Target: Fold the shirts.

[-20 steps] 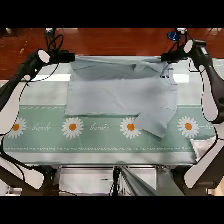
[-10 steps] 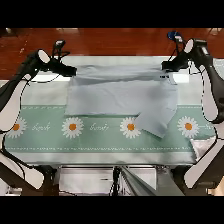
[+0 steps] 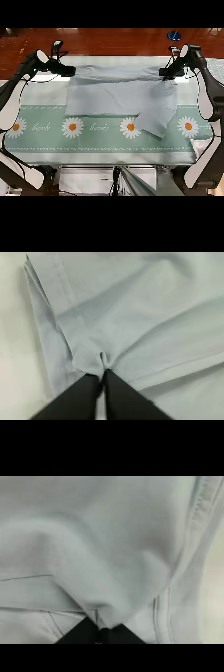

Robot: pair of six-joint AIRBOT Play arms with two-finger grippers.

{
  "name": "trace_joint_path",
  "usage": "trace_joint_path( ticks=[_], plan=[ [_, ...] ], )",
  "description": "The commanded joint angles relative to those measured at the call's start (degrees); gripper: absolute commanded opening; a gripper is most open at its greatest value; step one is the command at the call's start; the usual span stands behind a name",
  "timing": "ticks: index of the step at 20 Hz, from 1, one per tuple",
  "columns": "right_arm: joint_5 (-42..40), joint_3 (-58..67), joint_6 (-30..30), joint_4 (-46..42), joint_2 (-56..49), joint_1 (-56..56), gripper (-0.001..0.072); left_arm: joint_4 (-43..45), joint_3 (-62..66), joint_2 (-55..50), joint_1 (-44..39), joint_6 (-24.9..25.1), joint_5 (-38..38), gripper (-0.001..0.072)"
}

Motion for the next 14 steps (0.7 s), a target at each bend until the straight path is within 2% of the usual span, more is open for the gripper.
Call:
trace_joint_path(
  ticks=[1, 2, 4, 5, 7, 9, 10, 12, 14],
  plan=[
    [1.0, 0.1, -3.0, 0.1, 2.0, 0.0, 0.0277, -1.7, 3.3, 0.3, 0.4, -0.1, -1.9, 0.0508],
    [1.0, 0.1, -5.3, -0.8, 4.1, 0.0, 0.0335, -1.2, 6.2, 0.6, 1.1, -0.1, -5.5, 0.0554],
    [1.2, 0.1, -7.0, -3.5, 9.6, -0.7, 0.0392, 2.2, 11.7, 1.7, 3.4, 0.0, -14.2, 0.0553],
    [2.7, 0.0, -7.0, -4.8, 12.5, -1.5, 0.046, 4.8, 13.4, 2.5, 5.0, 0.0, -20.0, 0.0552],
    [8.8, -0.3, -6.9, -10.8, 17.0, -3.6, 0.0463, 6.1, 13.4, 3.6, 9.3, -0.3, -34.0, 0.0551],
    [14.0, -1.8, -6.6, -9.0, 19.4, -7.4, 0.0463, 0.2, 10.6, 3.6, 13.9, -0.2, -44.9, 0.0551],
    [16.5, -2.9, -7.1, -4.5, 20.1, -9.7, 0.0463, -5.3, 7.9, 3.9, 16.2, 0.9, -48.5, 0.0551],
    [19.5, -6.7, -9.0, 3.8, 21.5, -14.0, 0.0463, -15.1, 1.4, 4.8, 20.3, 1.7, -51.3, 0.0551],
    [20.0, -11.6, -10.1, 9.1, 23.1, -17.7, 0.0463, -18.9, -6.2, 6.7, 23.2, 2.2, -51.1, 0.0551]
  ],
)
